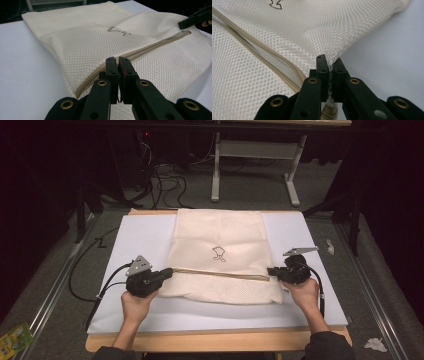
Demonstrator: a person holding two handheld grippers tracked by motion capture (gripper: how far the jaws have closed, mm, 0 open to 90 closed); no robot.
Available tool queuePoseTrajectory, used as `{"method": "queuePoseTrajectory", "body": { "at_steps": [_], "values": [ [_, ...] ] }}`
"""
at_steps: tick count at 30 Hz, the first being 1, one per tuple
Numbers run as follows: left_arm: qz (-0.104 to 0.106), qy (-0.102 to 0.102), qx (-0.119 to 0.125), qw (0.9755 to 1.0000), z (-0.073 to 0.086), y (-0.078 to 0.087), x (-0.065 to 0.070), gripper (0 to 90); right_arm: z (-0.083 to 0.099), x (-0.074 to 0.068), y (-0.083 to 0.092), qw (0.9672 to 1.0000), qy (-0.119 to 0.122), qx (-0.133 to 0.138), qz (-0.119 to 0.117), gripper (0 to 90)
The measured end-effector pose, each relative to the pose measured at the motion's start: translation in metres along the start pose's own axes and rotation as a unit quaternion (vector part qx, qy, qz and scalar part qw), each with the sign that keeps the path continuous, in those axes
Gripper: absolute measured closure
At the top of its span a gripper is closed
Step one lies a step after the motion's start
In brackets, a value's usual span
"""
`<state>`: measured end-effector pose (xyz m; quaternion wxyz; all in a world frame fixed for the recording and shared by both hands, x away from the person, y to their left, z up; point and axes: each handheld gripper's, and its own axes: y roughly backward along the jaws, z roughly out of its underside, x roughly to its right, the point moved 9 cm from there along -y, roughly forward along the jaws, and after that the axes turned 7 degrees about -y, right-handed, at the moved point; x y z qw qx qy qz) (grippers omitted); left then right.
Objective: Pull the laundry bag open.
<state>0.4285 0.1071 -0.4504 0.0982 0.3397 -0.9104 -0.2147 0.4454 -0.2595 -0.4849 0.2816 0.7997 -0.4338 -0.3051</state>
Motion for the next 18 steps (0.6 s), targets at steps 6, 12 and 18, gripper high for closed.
{"method": "queuePoseTrajectory", "body": {
  "at_steps": [6,12,18],
  "values": [
    [-0.005,0.003,0.002,1.0,0.0006,0.0044,-0.0042,87.2,0.0,0.0009,0.0003,1.0,0.0,0.001,0.001,88.1],
    [-0.007,0.007,0.001,1.0,0.0029,0.0073,-0.0069,87.2,-0.0001,0.0013,0.0011,1.0,-0.001,0.0,0.001,88.1],
    [-0.006,0.007,0.001,1.0,0.0031,0.0077,-0.0082,87.2,0.0,0.0015,0.0016,1.0,-0.002,0.0,0.001,88.1]
  ]
}}
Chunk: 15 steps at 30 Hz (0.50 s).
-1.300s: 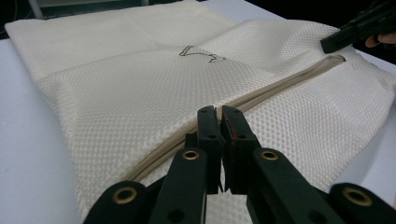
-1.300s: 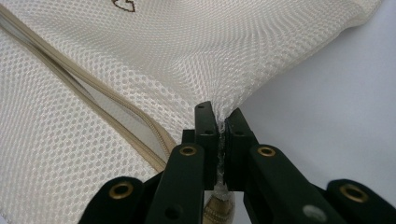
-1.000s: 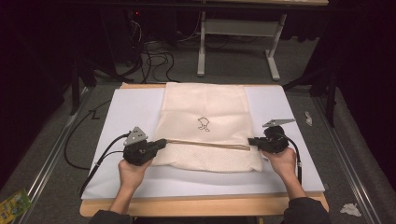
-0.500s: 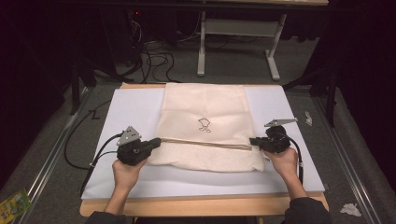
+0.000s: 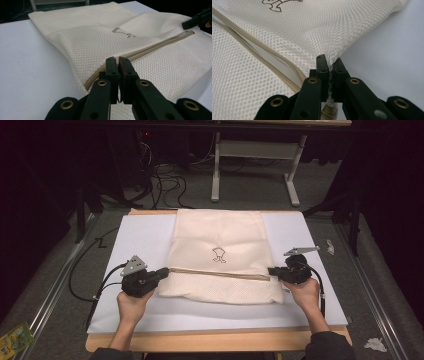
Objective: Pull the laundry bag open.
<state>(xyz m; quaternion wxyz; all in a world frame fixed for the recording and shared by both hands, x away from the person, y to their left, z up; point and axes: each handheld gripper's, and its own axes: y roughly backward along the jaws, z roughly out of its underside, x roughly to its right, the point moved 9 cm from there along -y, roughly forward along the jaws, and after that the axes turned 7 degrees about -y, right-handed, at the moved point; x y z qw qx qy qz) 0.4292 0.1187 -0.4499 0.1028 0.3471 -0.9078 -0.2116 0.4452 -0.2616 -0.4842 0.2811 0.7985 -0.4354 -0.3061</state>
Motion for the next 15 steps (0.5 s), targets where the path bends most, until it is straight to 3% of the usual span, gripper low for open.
{"method": "queuePoseTrajectory", "body": {
  "at_steps": [15],
  "values": [
    [-0.01,0.011,0.0,0.9999,0.006,0.008,-0.011,87.2,-0.001,0.006,0.006,0.9999,0.003,0.008,0.015,88.1]
  ]
}}
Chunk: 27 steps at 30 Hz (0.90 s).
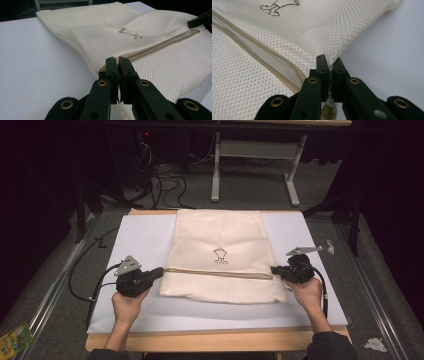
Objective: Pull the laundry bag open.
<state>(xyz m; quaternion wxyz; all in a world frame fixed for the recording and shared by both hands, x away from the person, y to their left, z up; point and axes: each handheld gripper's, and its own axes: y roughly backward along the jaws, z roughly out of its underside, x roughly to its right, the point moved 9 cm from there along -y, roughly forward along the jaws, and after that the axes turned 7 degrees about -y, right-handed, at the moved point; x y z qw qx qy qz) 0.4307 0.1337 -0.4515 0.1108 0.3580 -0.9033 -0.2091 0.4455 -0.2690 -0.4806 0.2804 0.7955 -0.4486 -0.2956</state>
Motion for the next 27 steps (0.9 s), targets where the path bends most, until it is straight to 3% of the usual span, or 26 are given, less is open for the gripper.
{"method": "queuePoseTrajectory", "body": {
  "at_steps": [10,15,27],
  "values": [
    [-0.003,0.003,-0.004,1.0,0.0028,0.0041,-0.0049,87.3,-0.0029,0.0023,0.0028,0.9999,0.009,-0.001,0.012,88.2],
    [-0.007,-0.005,-0.013,0.9999,0.0032,0.0039,-0.0047,87.4,-0.0033,0.0035,0.0031,0.999,0.021,-0.013,0.037,88.4],
    [0.002,-0.001,-0.012,0.9999,0.003,0.0069,-0.0008,87.3,-0.005,0.0051,0.0069,0.9994,0.014,-0.008,0.032,88.3]
  ]
}}
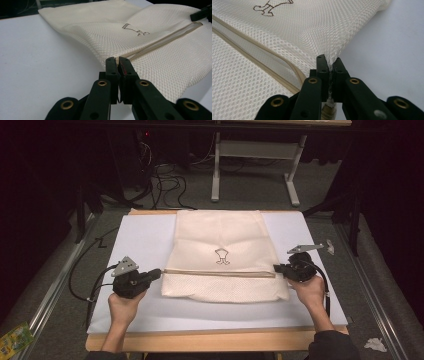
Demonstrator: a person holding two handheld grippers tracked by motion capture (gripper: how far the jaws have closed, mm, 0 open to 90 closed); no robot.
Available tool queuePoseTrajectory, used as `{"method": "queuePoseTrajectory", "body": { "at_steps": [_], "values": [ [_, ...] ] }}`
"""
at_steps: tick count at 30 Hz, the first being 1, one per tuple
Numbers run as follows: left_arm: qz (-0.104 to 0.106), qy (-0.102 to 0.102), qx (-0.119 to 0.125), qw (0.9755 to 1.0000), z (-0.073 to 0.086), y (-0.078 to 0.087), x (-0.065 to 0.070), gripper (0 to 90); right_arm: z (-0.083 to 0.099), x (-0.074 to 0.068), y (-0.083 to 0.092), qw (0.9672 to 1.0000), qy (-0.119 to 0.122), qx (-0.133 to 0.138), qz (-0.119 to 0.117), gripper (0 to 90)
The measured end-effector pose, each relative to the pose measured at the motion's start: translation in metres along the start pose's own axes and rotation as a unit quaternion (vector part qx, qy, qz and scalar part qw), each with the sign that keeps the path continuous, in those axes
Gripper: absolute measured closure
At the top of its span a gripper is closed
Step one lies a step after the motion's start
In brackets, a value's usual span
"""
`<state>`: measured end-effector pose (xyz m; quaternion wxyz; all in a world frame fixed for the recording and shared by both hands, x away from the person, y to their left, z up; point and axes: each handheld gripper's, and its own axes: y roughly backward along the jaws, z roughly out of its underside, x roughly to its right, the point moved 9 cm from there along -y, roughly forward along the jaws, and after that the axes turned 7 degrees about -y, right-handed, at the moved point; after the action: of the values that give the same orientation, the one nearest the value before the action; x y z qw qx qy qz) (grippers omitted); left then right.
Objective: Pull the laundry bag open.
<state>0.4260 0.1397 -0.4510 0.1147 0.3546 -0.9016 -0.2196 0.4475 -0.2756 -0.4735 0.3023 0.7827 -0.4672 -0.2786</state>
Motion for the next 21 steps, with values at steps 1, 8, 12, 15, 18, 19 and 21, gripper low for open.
{"method": "queuePoseTrajectory", "body": {
  "at_steps": [1,8,12,15,18,19,21],
  "values": [
    [0.001,0.001,-0.001,1.0,0.0,0.0,0.001,87.3,0.001,0.0,0.0,1.0,-0.001,-0.001,0.0,88.3],
    [0.004,0.007,-0.004,1.0,0.003,-0.001,0.002,87.2,0.007,-0.004,-0.004,0.9999,-0.009,-0.009,-0.011,88.1],
    [0.007,0.005,-0.011,0.9999,0.007,-0.001,0.004,87.1,0.01,-0.003,-0.005,0.9997,-0.014,-0.013,-0.014,87.9],
    [0.007,0.006,-0.015,0.9998,0.01,-0.002,0.004,87.0,0.015,-0.003,-0.009,0.9995,-0.018,-0.018,-0.017,87.7],
    [0.006,0.007,-0.015,0.9998,0.012,-0.003,0.004,87.0,0.019,-0.003,-0.013,0.9994,-0.021,-0.02,-0.019,87.6],
    [0.005,0.008,-0.015,0.9998,0.013,-0.003,0.004,87.0,0.02,-0.003,-0.015,0.9994,-0.021,-0.021,-0.019,87.5],
    [0.004,0.008,-0.016,0.9998,0.015,-0.003,0.004,86.9,0.021,-0.004,-0.016,0.9994,-0.02,-0.02,-0.02,87.4]
  ]
}}
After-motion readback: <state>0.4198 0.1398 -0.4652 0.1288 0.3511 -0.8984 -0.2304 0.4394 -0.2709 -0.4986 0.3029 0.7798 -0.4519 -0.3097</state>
